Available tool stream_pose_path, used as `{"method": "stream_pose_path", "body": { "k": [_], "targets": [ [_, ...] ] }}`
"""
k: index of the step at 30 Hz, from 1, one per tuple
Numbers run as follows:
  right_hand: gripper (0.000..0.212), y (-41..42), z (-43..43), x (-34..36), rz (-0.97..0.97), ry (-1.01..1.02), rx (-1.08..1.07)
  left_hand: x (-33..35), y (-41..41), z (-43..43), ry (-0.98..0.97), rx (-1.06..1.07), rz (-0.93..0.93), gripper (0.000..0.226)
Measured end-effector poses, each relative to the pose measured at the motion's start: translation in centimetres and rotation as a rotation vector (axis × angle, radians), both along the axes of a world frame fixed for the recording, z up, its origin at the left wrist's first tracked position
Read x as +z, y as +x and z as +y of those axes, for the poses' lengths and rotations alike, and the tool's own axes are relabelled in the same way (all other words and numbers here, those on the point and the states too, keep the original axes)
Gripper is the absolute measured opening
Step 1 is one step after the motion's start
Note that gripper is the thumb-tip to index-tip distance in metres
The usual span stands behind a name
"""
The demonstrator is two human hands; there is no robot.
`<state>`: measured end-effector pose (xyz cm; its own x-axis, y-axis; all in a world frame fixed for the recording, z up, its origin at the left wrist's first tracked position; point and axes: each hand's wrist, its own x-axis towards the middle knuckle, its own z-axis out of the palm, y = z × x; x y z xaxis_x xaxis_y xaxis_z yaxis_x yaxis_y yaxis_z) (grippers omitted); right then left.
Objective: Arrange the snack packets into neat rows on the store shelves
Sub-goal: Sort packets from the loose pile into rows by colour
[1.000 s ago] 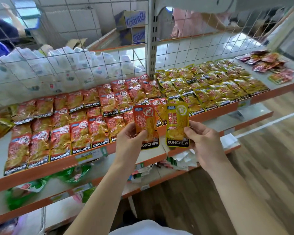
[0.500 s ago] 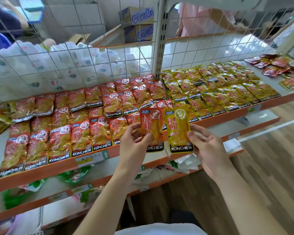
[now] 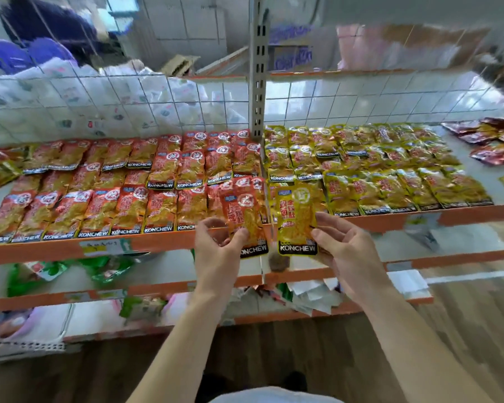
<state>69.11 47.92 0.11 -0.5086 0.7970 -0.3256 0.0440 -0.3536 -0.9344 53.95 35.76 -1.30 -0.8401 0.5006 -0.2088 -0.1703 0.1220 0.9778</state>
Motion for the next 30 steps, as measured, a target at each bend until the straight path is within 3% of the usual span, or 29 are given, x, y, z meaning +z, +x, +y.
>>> {"method": "stream_pose_path", "body": {
  "k": [12, 30],
  "targets": [
    [0.032, 3.2, 3.1, -0.1, 0.028, 0.086, 0.066, 1.3, 4.8, 1.5, 0.037, 0.100, -0.023, 0.023],
    [0.031, -2.4, 7.5, -0.4, -0.026, 0.205, -0.056, 1.0, -2.1, 6.9, 0.124, -0.025, -0.038, 0.023]
  ]
}}
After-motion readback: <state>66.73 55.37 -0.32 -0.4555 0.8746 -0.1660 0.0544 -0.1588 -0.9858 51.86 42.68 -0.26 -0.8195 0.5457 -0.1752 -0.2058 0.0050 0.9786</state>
